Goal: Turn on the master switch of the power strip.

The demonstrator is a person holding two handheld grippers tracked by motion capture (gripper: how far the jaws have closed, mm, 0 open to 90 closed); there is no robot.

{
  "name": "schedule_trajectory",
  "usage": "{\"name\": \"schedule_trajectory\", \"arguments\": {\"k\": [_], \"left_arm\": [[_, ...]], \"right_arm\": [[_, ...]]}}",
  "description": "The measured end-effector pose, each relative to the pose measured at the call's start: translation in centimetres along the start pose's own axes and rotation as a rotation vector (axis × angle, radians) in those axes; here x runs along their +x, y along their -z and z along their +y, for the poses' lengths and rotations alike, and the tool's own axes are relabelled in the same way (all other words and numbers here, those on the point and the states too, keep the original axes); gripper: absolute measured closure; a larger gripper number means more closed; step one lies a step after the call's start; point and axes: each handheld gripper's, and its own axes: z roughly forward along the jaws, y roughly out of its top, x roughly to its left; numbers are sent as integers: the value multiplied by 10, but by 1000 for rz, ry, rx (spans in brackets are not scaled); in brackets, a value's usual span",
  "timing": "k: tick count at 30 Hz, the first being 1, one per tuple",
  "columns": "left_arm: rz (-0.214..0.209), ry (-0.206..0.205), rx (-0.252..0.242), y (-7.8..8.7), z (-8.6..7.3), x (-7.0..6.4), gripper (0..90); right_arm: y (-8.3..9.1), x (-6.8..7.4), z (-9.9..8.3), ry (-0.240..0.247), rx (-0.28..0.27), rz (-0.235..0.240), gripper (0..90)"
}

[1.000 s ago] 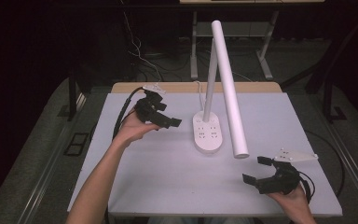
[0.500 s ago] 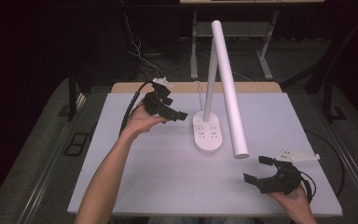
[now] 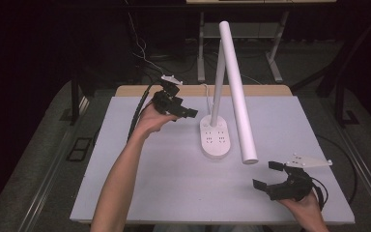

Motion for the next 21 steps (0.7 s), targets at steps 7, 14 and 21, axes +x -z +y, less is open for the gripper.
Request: {"name": "schedule_trajectory", "arguments": {"k": [7,14,21], "left_arm": [[-23,49,-24,-10,1,7,163],[-36,57,-23,-19,0,11,243],[-4,92,-63,-26,-1,13,415]], "right_arm": [[0,0,0,0,0,0,3],[0,0,0,6,-2,-2,3],[1,0,0,3,-4,-2,3]]}}
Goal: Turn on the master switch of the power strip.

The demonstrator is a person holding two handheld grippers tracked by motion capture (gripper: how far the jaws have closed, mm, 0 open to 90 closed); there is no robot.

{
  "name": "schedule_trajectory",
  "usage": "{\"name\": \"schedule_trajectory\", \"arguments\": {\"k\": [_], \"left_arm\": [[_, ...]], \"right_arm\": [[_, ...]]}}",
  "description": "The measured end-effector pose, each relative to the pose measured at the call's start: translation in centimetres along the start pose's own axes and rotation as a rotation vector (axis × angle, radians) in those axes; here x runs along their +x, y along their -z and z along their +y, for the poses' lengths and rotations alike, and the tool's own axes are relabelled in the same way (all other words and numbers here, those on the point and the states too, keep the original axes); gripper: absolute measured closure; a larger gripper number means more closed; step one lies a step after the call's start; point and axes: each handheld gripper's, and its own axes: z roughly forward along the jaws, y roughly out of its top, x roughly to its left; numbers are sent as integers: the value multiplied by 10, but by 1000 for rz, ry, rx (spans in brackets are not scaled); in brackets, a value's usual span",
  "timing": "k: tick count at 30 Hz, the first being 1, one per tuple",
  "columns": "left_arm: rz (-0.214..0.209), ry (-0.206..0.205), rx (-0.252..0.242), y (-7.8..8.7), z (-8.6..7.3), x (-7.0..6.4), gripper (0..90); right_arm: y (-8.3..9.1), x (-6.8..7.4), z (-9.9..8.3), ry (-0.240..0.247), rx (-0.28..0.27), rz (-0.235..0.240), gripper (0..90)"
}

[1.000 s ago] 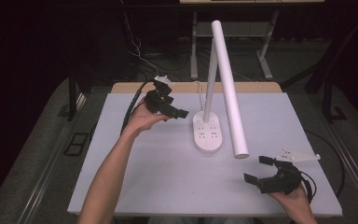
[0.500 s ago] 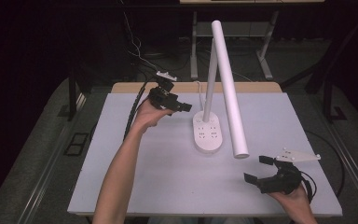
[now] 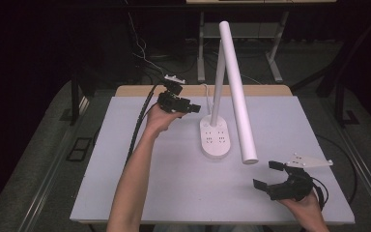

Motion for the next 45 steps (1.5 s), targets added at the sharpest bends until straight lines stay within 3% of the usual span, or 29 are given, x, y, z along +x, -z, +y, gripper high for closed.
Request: {"name": "schedule_trajectory", "arguments": {"k": [3,10,12,15,19,33,36,39,45], "left_arm": [[1,27,-25,-3,-1,2,459],[-18,50,-45,-12,-4,5,565],[-24,79,-61,-16,-4,5,607],[-36,125,-97,-22,-5,7,734],[-26,150,-93,-29,-7,6,884],[-13,144,-39,-53,-13,0,899],[-9,166,-38,-56,-14,-1,899],[-5,145,-23,-60,-16,0,899],[-2,149,-9,-64,-18,0,899]], "right_arm": [[0,0,0,3,1,-2,3],[0,-1,0,6,0,-2,3],[0,-1,0,4,0,-2,3],[0,-1,0,6,2,-2,3],[-1,-1,0,6,4,0,3],[-1,0,0,13,11,0,3],[-1,0,0,14,12,1,3],[-1,0,0,15,12,0,3],[-1,1,0,17,15,0,3]]}}
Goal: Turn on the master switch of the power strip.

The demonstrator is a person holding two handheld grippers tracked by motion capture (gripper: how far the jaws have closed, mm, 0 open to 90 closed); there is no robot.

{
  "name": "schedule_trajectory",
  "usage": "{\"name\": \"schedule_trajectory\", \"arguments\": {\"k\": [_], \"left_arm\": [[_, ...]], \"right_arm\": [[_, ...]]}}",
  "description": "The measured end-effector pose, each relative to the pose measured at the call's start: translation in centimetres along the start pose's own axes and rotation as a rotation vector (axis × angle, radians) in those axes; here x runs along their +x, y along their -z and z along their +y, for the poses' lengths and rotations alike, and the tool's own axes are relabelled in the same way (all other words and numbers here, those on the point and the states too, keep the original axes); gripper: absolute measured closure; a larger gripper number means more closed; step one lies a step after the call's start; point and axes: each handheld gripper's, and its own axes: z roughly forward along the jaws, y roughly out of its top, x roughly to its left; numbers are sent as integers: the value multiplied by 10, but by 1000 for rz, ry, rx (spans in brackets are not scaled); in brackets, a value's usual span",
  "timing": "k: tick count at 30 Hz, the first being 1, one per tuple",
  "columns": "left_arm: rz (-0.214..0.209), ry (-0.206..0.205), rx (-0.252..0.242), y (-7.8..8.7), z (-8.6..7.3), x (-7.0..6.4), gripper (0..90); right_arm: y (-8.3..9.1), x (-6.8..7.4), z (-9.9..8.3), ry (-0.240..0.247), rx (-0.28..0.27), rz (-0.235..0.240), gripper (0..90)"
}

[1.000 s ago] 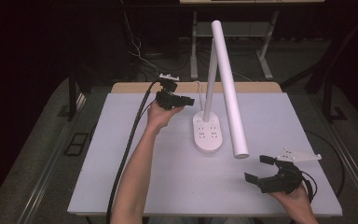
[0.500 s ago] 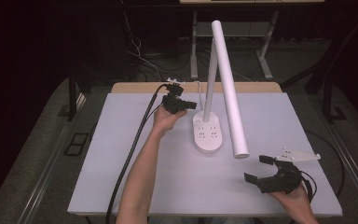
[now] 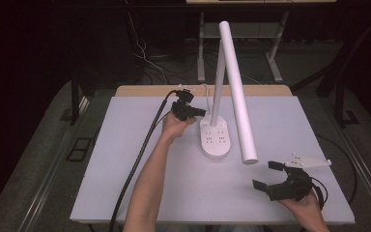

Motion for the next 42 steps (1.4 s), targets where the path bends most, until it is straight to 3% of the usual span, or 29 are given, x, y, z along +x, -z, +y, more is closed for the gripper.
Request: {"name": "schedule_trajectory", "arguments": {"k": [4,9,10,13,24,26,27,30,32,34,36,39,42], "left_arm": [[0,-28,23,-3,-2,1,899],[-2,-24,39,-9,-5,0,899],[-2,-42,56,-11,-6,1,899],[-2,-34,56,-13,-8,0,899],[18,-65,94,-20,-16,-1,899],[19,-54,78,-22,-18,-3,898],[22,-82,78,-22,-19,-3,898],[26,-89,80,-21,-20,-3,899],[24,-90,88,-20,-20,-1,900],[27,-81,66,-19,-23,-3,900],[22,-96,77,-17,-25,0,900],[19,-77,64,-18,-26,-1,900],[31,-98,84,-18,-25,-2,900]], "right_arm": [[0,0,0,4,0,-1,3],[0,0,0,7,1,0,3],[0,0,0,9,2,1,3],[-1,0,0,11,1,1,3],[-1,0,0,12,5,3,3],[-1,0,0,11,6,5,3],[-1,0,0,12,6,5,3],[-1,0,0,16,9,6,3],[-1,0,-1,16,9,6,3],[-1,0,-1,12,8,3,3],[0,0,-1,13,6,2,3],[-1,0,-1,11,7,3,3],[-1,1,-1,14,10,5,3]]}}
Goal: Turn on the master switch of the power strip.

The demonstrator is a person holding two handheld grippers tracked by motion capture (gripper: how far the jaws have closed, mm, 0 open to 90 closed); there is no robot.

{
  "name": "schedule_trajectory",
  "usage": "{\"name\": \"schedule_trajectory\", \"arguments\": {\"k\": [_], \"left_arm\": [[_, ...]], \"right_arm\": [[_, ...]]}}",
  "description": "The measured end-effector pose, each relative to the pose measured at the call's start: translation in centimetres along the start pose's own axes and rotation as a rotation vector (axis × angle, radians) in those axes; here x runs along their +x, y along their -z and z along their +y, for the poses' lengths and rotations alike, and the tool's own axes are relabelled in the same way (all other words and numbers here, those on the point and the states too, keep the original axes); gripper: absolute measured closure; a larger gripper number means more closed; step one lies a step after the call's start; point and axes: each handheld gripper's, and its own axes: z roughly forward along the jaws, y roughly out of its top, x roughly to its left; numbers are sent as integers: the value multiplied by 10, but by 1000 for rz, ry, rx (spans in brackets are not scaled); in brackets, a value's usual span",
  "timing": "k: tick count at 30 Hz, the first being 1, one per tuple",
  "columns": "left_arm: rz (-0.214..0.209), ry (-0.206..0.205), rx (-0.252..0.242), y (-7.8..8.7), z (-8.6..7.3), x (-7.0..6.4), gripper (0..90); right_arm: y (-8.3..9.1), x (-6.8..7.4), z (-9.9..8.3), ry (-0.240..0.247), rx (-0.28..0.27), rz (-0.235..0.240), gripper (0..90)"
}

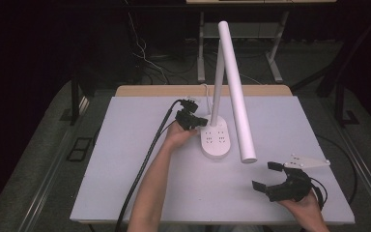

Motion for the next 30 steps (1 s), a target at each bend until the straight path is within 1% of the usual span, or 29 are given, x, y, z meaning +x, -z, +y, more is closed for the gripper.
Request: {"name": "schedule_trajectory", "arguments": {"k": [1,2,3,4,5,9,10,11,13,15,17,18,22,23,27,30], "left_arm": [[-5,14,-11,-1,0,0,900],[-18,37,-19,-1,-1,2,900],[-18,37,-19,-1,-1,2,900],[-24,58,-28,-2,-1,2,900],[-28,62,-22,-2,-1,3,900],[-29,70,-22,-3,-2,4,900],[-33,119,-30,-3,-2,2,900],[-33,119,-30,-3,-2,2,900],[-47,152,-21,-4,-1,4,900],[-51,163,-15,-3,-1,4,900],[-43,157,-18,-4,-2,3,900],[-28,131,0,-3,-1,1,900],[-27,135,1,-3,-1,1,900],[-33,162,-20,-4,-2,1,900],[-36,158,-24,-4,-3,2,900],[-61,187,-69,-4,-8,5,900]], "right_arm": [[0,0,0,0,0,-1,3],[0,0,0,0,-1,0,3],[0,0,0,0,-1,0,3],[0,0,0,0,0,-1,3],[1,0,0,1,-2,-2,3],[1,1,0,-1,-2,-2,3],[1,1,0,-1,-3,-1,3],[1,1,0,0,-2,-1,3],[1,1,0,-1,-2,-1,3],[1,1,0,-1,-2,-2,3],[1,1,0,-2,-3,-3,3],[1,1,0,-3,-4,-4,3],[1,1,0,-2,-7,-4,3],[2,2,0,-2,-8,-3,3],[2,1,0,-5,-7,-6,3],[2,0,0,-5,-9,-6,3]]}}
